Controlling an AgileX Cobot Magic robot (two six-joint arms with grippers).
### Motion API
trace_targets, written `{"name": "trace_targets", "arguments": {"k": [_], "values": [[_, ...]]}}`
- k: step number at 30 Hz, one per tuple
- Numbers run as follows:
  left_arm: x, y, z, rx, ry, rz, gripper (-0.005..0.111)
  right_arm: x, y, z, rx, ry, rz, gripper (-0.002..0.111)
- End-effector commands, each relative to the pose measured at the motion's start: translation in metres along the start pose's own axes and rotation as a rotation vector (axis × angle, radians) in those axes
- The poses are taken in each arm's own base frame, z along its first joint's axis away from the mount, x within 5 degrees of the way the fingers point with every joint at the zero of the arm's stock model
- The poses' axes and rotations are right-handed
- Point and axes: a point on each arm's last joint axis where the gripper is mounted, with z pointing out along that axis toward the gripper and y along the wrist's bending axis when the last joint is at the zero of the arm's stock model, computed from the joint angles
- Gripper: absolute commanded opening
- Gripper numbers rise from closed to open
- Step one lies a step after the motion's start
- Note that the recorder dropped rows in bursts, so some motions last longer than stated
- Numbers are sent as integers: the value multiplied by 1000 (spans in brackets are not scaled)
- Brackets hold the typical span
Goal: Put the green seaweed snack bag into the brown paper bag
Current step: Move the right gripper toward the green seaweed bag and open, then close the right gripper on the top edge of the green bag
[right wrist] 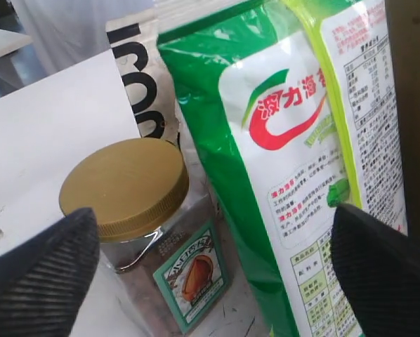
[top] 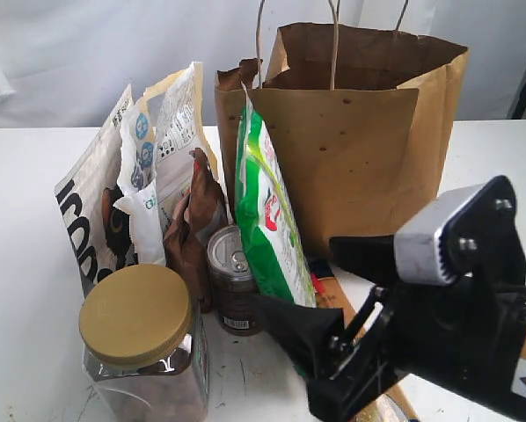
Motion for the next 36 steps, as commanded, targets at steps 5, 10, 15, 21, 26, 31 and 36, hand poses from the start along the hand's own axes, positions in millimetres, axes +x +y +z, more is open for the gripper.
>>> {"name": "trace_targets", "arguments": {"k": [5,10,15,21,26,31,36], "values": [[1,0,0,5,-9,2,0,-8,3,44,15,51,51,82],[1,0,0,5,-9,2,0,-13,4,63,27,61,92,82],[1,0,0,5,-9,2,0,-12,3,70,38,73,110,78],[1,0,0,5,-9,2,0,-10,3,69,47,98,121,71],[1,0,0,5,-9,2,0,-12,5,59,34,152,119,71],[1,0,0,5,-9,2,0,-35,10,30,-8,76,127,71],[1,0,0,5,-9,2,0,-80,-1,3,55,94,283,66]]}}
